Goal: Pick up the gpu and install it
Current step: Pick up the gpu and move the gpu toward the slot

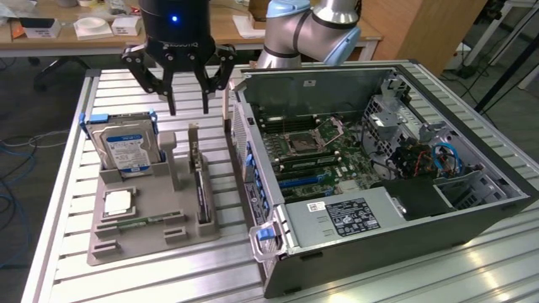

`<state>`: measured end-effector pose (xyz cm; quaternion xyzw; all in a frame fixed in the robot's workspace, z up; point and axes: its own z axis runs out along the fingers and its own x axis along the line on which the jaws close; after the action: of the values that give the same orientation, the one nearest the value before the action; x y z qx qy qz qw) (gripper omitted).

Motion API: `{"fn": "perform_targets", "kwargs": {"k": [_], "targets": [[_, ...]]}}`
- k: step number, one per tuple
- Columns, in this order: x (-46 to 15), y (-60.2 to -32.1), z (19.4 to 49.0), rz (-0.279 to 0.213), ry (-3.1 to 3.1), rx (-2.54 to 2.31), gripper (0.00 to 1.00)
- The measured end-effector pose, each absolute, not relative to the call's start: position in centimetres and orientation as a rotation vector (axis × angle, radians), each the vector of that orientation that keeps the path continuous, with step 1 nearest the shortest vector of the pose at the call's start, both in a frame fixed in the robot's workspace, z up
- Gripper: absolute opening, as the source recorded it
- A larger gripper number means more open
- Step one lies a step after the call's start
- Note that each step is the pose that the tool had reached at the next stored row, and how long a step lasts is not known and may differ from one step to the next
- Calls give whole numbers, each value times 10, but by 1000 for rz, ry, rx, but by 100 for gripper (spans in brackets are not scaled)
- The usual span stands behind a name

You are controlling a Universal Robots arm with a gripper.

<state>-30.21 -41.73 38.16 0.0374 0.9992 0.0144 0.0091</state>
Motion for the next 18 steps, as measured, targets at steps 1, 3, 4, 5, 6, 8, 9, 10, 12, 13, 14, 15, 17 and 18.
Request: {"fn": "perform_targets", "kwargs": {"k": [1, 3, 4, 5, 6, 8, 9, 10, 12, 13, 14, 15, 17, 18], "targets": [[-302, -417, 381, 45, 3121, 117, 53], [-302, -417, 378, 45, 3121, 117, 53], [-302, -417, 377, 45, 3121, 117, 53], [-302, -417, 376, 45, 3121, 117, 53], [-302, -417, 375, 45, 3121, 117, 53], [-302, -417, 372, 45, 3121, 117, 53], [-302, -417, 370, 45, 3121, 117, 53], [-302, -417, 369, 45, 3121, 117, 53], [-302, -417, 365, 45, 3121, 117, 53], [-302, -417, 364, 45, 3121, 117, 53], [-302, -417, 362, 45, 3121, 117, 53], [-302, -417, 361, 45, 3121, 117, 53], [-302, -417, 358, 45, 3121, 117, 53], [-302, -417, 356, 45, 3121, 117, 53]]}}
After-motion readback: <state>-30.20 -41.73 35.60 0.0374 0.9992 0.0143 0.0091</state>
